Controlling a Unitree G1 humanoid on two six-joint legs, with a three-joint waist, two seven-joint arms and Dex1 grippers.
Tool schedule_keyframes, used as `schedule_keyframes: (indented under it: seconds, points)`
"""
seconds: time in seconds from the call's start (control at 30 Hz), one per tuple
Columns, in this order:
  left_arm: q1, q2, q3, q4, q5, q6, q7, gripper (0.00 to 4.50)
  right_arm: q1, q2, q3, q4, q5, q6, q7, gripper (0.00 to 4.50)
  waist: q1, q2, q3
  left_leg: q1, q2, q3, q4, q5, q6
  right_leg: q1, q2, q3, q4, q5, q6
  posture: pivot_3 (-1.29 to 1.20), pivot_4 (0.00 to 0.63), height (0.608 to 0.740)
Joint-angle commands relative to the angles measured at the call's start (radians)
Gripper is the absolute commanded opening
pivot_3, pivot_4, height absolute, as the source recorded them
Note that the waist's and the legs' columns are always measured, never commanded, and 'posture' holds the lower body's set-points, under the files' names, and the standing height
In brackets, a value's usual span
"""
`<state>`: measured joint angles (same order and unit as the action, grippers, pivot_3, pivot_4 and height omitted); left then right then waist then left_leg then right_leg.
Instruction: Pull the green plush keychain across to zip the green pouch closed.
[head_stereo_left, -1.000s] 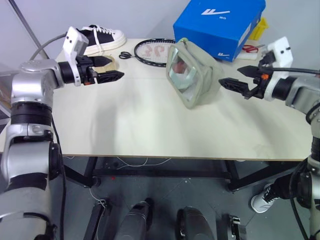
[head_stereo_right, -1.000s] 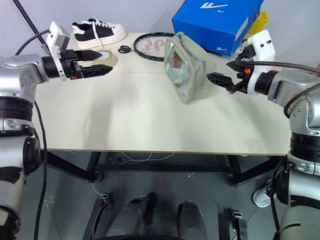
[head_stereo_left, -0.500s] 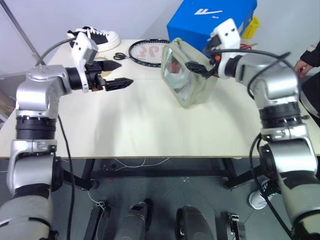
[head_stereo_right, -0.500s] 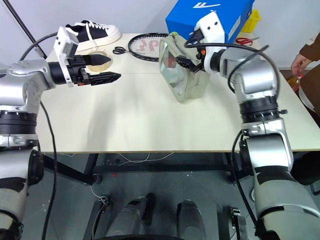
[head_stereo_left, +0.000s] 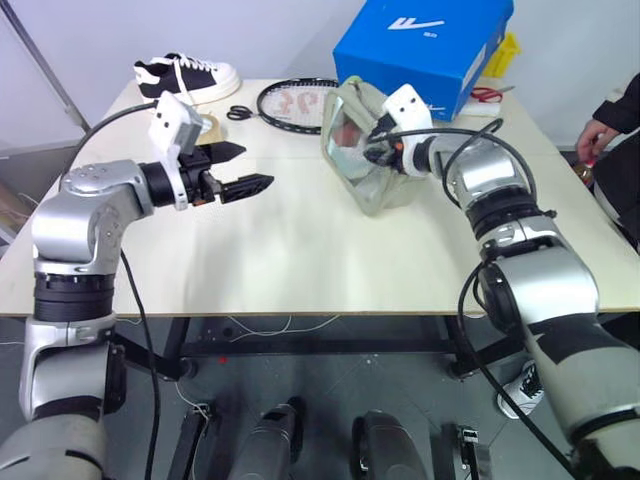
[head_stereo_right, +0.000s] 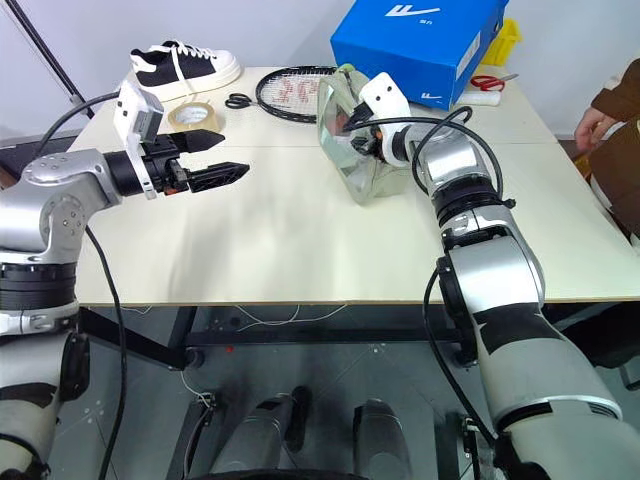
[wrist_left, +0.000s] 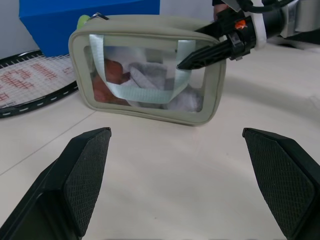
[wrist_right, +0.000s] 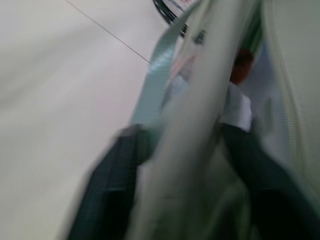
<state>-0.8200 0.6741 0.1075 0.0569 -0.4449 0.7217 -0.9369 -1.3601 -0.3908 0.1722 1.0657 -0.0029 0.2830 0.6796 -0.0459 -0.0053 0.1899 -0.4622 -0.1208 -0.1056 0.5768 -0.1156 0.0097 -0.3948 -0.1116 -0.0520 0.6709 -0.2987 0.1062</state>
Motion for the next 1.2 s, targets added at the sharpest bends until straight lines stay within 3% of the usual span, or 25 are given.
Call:
schedule_keyframes:
  seconds: [0.03, 0.2, 0.37, 0.7, 0.87, 0.93, 1.07, 1.2]
  points:
    - [0.006, 0.027, 0.037, -0.035, -0.015, 0.000, 0.016, 4.50, -0.042, -0.004, -0.005, -0.013, -0.029, -0.107, 0.035, 0.05, 0.000, 0.000, 0.000, 0.000, 0.000, 0.000, 0.000, 0.000, 0.000, 0.000, 0.000, 0.000, 0.000, 0.000, 0.000, 0.00, 0.150, 0.740]
    - [-0.014, 0.073, 0.052, 0.029, -0.005, -0.021, 0.010, 4.50, 0.022, -0.048, -0.002, -0.067, -0.018, -0.404, 0.280, 0.02, -0.001, 0.000, 0.000, 0.000, 0.000, 0.000, 0.000, 0.000, 0.000, -0.001, 0.001, 0.001, 0.000, 0.000, 0.000, 0.00, 0.150, 0.740]
    - [-0.024, 0.112, 0.054, 0.059, -0.008, -0.038, -0.007, 4.50, 0.079, -0.101, -0.045, -0.073, 0.031, -0.560, 0.474, 0.02, 0.001, 0.000, 0.000, 0.000, 0.000, 0.000, 0.000, 0.000, 0.000, -0.001, 0.001, 0.002, 0.000, 0.000, 0.000, 0.00, 0.150, 0.740]
    - [-0.026, 0.088, 0.028, 0.054, -0.011, -0.037, -0.009, 4.50, 0.186, -0.097, -0.053, -0.138, 0.036, -0.580, 0.535, 0.02, 0.000, 0.000, 0.000, 0.001, 0.001, 0.000, 0.000, 0.000, -0.001, 0.001, 0.002, 0.003, 0.001, 0.000, 0.000, 0.00, 0.150, 0.740]
    - [-0.043, 0.082, 0.018, 0.068, -0.004, -0.038, -0.016, 4.50, 0.195, -0.117, -0.067, -0.181, 0.040, -0.564, 0.528, 1.85, 0.001, 0.000, 0.000, 0.001, 0.003, 0.000, 0.000, 0.000, -0.001, 0.000, 0.009, 0.013, 0.001, 0.000, -0.001, 0.00, 0.150, 0.740]
    - [-0.043, 0.083, 0.018, 0.067, -0.004, -0.037, -0.019, 4.50, 0.199, -0.135, -0.065, -0.222, 0.030, -0.544, 0.518, 2.89, 0.001, 0.000, 0.000, 0.001, 0.004, 0.000, 0.000, 0.000, -0.001, 0.000, 0.010, 0.014, 0.001, 0.001, -0.001, 0.00, 0.150, 0.740]
    - [-0.039, 0.097, 0.023, 0.067, -0.005, -0.035, -0.025, 4.50, 0.216, -0.196, -0.038, -0.378, -0.014, -0.383, 0.503, 2.89, 0.004, 0.001, 0.000, 0.001, 0.004, 0.000, 0.000, 0.000, 0.000, -0.003, 0.010, 0.015, 0.001, 0.001, -0.001, 0.00, 0.150, 0.740]
    - [-0.035, 0.100, 0.024, 0.064, -0.009, -0.034, -0.023, 4.50, 0.199, -0.180, -0.043, -0.553, 0.020, -0.120, 0.488, 2.89, 0.001, 0.000, 0.000, 0.001, 0.004, 0.000, 0.000, -0.001, 0.000, -0.003, 0.011, 0.017, 0.002, 0.001, -0.001, 0.00, 0.150, 0.740]
